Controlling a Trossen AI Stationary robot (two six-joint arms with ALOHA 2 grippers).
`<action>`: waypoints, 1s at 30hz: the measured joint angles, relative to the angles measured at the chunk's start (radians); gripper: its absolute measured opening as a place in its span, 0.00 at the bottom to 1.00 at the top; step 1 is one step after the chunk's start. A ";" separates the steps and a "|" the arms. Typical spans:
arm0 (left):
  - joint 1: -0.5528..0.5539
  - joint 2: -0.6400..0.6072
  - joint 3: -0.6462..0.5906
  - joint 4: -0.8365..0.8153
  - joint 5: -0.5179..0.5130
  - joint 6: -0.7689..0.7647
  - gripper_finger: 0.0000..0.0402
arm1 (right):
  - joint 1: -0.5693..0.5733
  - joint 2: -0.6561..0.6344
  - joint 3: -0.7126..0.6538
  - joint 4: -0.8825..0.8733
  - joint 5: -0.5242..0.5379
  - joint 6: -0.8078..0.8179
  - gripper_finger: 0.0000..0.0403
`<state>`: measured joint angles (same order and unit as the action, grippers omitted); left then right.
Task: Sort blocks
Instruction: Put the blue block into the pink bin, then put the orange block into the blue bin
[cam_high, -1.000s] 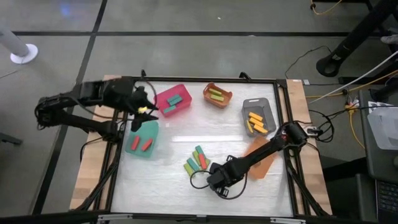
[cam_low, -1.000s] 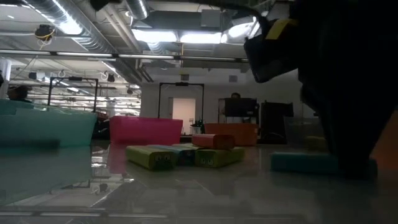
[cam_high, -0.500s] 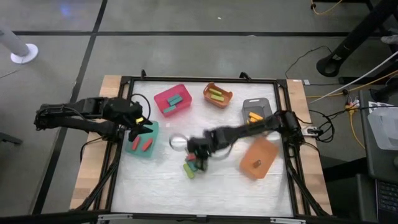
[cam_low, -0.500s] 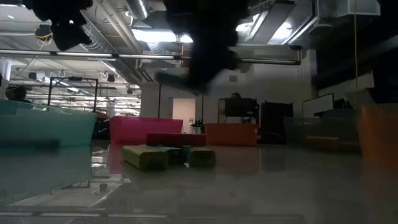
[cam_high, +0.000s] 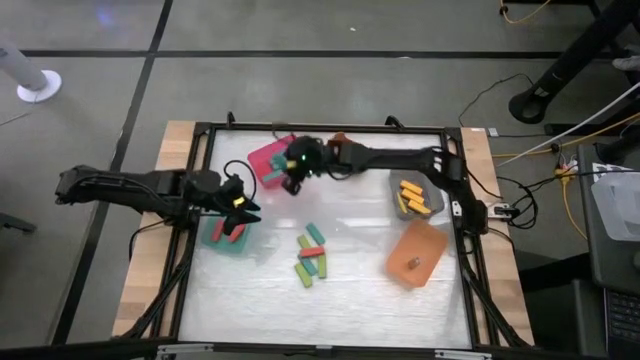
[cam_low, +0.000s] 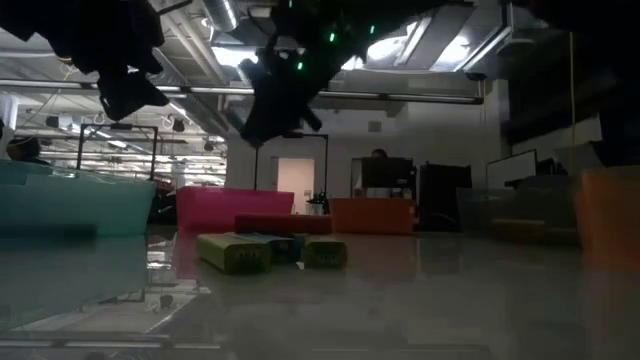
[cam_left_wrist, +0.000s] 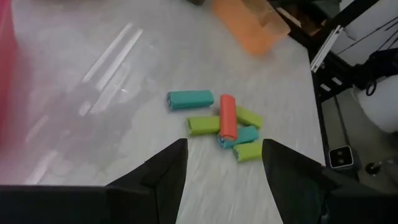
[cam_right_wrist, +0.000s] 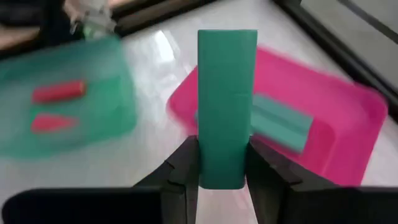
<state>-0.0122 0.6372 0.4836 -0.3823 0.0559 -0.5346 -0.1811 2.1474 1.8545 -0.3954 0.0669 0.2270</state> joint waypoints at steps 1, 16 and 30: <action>-0.003 0.002 -0.004 0.014 0.000 0.000 0.48 | -0.017 0.013 0.000 0.039 -0.016 0.000 0.26; -0.031 0.136 -0.070 0.365 -0.001 0.073 0.48 | -0.123 0.079 -0.001 0.158 -0.080 0.012 0.41; -0.144 0.587 -0.045 0.840 -0.042 0.302 0.48 | -0.121 -0.067 -0.001 -0.048 -0.157 -0.005 0.47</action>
<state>-0.1560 1.2244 0.4390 0.4576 0.0143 -0.2327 -0.3019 2.0799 1.8538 -0.4432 -0.0902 0.2217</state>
